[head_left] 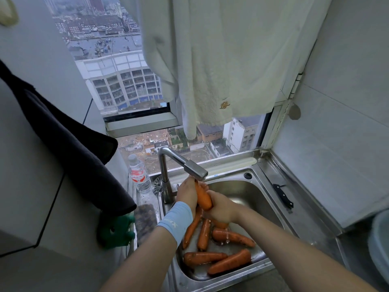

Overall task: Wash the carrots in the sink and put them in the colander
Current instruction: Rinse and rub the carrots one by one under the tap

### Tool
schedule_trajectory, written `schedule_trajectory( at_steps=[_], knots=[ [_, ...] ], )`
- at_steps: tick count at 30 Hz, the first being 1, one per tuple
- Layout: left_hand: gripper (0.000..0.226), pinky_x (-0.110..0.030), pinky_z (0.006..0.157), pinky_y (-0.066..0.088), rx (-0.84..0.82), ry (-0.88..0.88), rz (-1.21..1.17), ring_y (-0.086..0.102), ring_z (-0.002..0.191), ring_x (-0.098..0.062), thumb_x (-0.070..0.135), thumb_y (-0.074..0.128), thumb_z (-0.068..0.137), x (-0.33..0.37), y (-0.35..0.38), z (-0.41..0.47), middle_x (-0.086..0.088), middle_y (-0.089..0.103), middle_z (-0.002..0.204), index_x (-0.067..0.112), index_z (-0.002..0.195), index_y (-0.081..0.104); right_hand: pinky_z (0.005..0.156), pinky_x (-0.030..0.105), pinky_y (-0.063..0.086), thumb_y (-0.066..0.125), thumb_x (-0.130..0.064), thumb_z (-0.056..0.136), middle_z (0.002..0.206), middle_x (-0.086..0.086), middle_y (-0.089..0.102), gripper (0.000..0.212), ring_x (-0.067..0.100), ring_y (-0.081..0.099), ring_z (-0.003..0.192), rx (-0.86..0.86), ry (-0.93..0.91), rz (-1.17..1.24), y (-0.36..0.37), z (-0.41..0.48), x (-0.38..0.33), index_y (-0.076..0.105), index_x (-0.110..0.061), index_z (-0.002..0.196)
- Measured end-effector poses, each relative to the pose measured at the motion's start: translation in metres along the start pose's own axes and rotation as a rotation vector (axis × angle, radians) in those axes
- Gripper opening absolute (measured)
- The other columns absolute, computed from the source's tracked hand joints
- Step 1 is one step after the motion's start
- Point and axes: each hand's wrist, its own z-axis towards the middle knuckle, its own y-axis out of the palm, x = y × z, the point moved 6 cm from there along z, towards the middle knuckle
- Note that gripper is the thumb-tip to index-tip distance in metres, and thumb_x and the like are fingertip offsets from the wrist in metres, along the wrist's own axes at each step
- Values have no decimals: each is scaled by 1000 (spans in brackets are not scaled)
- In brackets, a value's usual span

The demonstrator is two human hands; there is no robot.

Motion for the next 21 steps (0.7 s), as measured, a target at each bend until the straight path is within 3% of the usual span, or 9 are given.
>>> schedule_trajectory(
  at_steps=[2, 4, 6, 9, 12, 14, 16, 18, 21],
  knots=[
    [40, -45, 95, 56, 8, -36, -5, 69, 83, -29, 51, 55, 91, -1, -1, 1, -12, 75, 82, 14, 89, 72, 97, 48, 56, 78, -16, 74, 121, 0, 68, 82, 19, 68, 110, -26, -12, 79, 4, 1, 5, 40, -32, 145],
    [36, -44, 93, 56, -30, -31, 23, 69, 85, -29, 51, 57, 93, 0, -2, 3, -14, 74, 91, 19, 90, 73, 99, 47, 56, 80, -28, 71, 126, -1, 65, 98, 19, 66, 114, -46, -6, 132, 5, 1, 8, 26, -42, 152],
    [14, -46, 98, 54, -109, 31, 71, 69, 100, -27, 33, 55, 99, 0, 0, 7, -12, 72, 110, 30, 101, 69, 99, 49, 55, 79, -33, 67, 124, 4, 62, 88, 22, 64, 114, -24, 27, 182, 3, -1, 10, 33, -34, 142],
    [33, -50, 103, 51, -221, 142, 301, 64, 114, -23, 30, 66, 87, -3, 2, 8, 2, 69, 119, 47, 113, 56, 97, 49, 56, 78, -27, 70, 120, 10, 63, 73, 25, 65, 110, 21, 75, 292, -1, -1, 11, 37, -27, 130],
    [31, -49, 100, 52, -122, 128, 300, 66, 108, -25, 32, 68, 88, -3, -3, 11, -4, 68, 114, 37, 115, 54, 90, 38, 57, 78, -16, 84, 114, 7, 64, 57, 18, 65, 101, 28, 71, 307, -3, 1, 9, 41, -19, 127],
    [23, -50, 98, 53, -32, 107, 277, 67, 103, -26, 32, 62, 94, 1, -6, 12, -7, 67, 110, 30, 114, 52, 90, 36, 56, 79, -21, 87, 111, 5, 66, 48, 15, 65, 98, 55, 35, 286, -5, 2, 7, 47, -18, 122],
    [14, -48, 95, 54, 73, 94, 288, 66, 96, -27, 33, 55, 98, 4, -9, 16, -9, 67, 104, 26, 110, 54, 93, 38, 57, 79, -30, 88, 112, 5, 67, 44, 18, 67, 100, 76, -5, 278, -4, 2, 4, 51, -18, 120],
    [20, -40, 88, 54, 159, 87, 294, 63, 87, -26, 34, 49, 101, 10, -14, 16, -10, 66, 98, 19, 109, 58, 94, 40, 58, 78, -36, 88, 114, 5, 68, 43, 20, 69, 104, 75, -17, 286, -3, 3, 4, 54, -22, 120],
    [33, -36, 83, 52, 129, 74, 314, 62, 84, -25, 39, 43, 103, 14, -16, 16, -8, 65, 93, 13, 111, 61, 96, 47, 57, 77, -41, 85, 112, 4, 71, 38, 24, 70, 104, 71, -26, 326, -2, 4, 7, 59, -31, 117]
  ],
)
